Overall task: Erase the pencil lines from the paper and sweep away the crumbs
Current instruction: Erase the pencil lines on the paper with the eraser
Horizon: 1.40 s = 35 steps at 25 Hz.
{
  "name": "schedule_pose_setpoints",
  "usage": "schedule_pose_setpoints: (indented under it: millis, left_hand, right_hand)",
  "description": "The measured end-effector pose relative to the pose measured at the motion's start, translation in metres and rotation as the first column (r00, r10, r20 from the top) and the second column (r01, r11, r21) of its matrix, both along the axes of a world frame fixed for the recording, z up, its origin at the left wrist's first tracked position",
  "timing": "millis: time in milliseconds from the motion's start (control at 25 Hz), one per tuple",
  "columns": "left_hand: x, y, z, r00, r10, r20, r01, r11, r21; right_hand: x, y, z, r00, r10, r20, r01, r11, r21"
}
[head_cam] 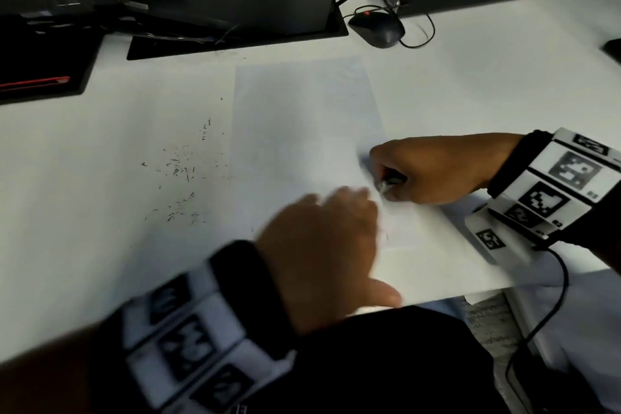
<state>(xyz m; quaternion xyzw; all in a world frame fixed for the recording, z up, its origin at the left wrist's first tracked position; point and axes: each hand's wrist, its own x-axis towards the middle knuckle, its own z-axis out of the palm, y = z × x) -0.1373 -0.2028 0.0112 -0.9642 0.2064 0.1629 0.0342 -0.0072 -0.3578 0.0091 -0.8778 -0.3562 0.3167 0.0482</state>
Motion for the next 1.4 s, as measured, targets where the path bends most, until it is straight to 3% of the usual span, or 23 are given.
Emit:
schedule_pose_setpoints:
  millis: [80, 120, 200, 280, 320, 360, 440, 520, 640, 720, 800, 920, 1040, 1160, 1400]
  left_hand:
    - [-0.005, -0.034, -0.009, 0.984, -0.1, -0.146, 0.097, 0.995, -0.024]
    - [-0.007, -0.032, -0.009, 0.981, -0.06, -0.184, 0.066, 0.997, 0.028]
    - [-0.013, 0.001, -0.01, 0.953, 0.203, -0.227, -0.163, 0.969, 0.184]
    - [-0.011, 0.031, 0.008, 0.911, 0.39, -0.13, -0.322, 0.873, 0.366]
    - [-0.008, 0.035, 0.011, 0.927, 0.369, -0.064, -0.316, 0.864, 0.391]
    - [-0.004, 0.031, 0.008, 0.951, 0.31, -0.025, -0.287, 0.907, 0.308]
    - [0.001, 0.008, -0.005, 0.982, 0.147, -0.115, -0.143, 0.989, 0.05]
    - [-0.001, -0.01, -0.018, 0.977, 0.019, -0.212, -0.028, 0.999, -0.039]
    - [-0.009, 0.032, -0.017, 0.963, 0.152, -0.224, -0.128, 0.985, 0.118]
    - [-0.012, 0.068, -0.006, 0.935, 0.287, -0.208, -0.217, 0.928, 0.303]
    - [-0.004, 0.088, 0.007, 0.929, 0.325, -0.178, -0.243, 0.897, 0.37]
    - [0.019, 0.093, 0.004, 0.97, 0.184, -0.16, -0.134, 0.95, 0.284]
    - [0.039, 0.084, -0.011, 0.979, 0.066, -0.195, -0.026, 0.98, 0.198]
    - [0.054, 0.076, -0.017, 0.977, 0.06, -0.205, -0.044, 0.995, 0.084]
    - [0.075, 0.082, -0.021, 0.992, 0.029, -0.12, -0.037, 0.997, -0.066]
  right_hand:
    - [0.0, 0.0, 0.0, 1.0, 0.002, -0.018, -0.002, 1.0, 0.01]
    - [0.001, 0.0, 0.0, 1.0, 0.003, -0.017, -0.003, 1.0, 0.008]
    - [0.001, -0.001, -0.002, 1.0, -0.003, -0.017, 0.004, 1.0, 0.005]
    - [0.003, -0.004, -0.004, 1.0, -0.012, -0.023, 0.013, 1.0, 0.011]
    - [0.004, -0.004, -0.005, 1.0, -0.009, -0.024, 0.009, 1.0, 0.012]
    - [0.004, -0.005, -0.005, 1.0, -0.005, -0.022, 0.005, 1.0, 0.004]
    - [0.005, -0.003, -0.004, 1.0, 0.014, -0.018, -0.014, 1.0, -0.001]
    - [0.005, -0.004, -0.003, 1.0, 0.02, -0.019, -0.02, 1.0, 0.005]
    - [0.009, -0.008, -0.005, 1.0, 0.011, -0.008, -0.011, 1.0, -0.027]
    - [0.014, -0.017, -0.006, 1.0, -0.003, -0.013, 0.002, 0.999, -0.052]
    - [0.019, -0.025, -0.005, 1.0, -0.019, -0.02, 0.017, 0.996, -0.087]
    - [0.028, -0.038, 0.003, 0.998, -0.041, 0.054, 0.047, 0.991, -0.122]
    - [0.029, -0.034, 0.011, 0.987, -0.013, 0.16, 0.002, 0.997, 0.073]
    - [0.016, -0.007, 0.009, 0.984, 0.049, 0.17, -0.104, 0.938, 0.332]
    - [0.001, 0.044, -0.012, 0.972, 0.103, 0.21, -0.181, 0.901, 0.394]
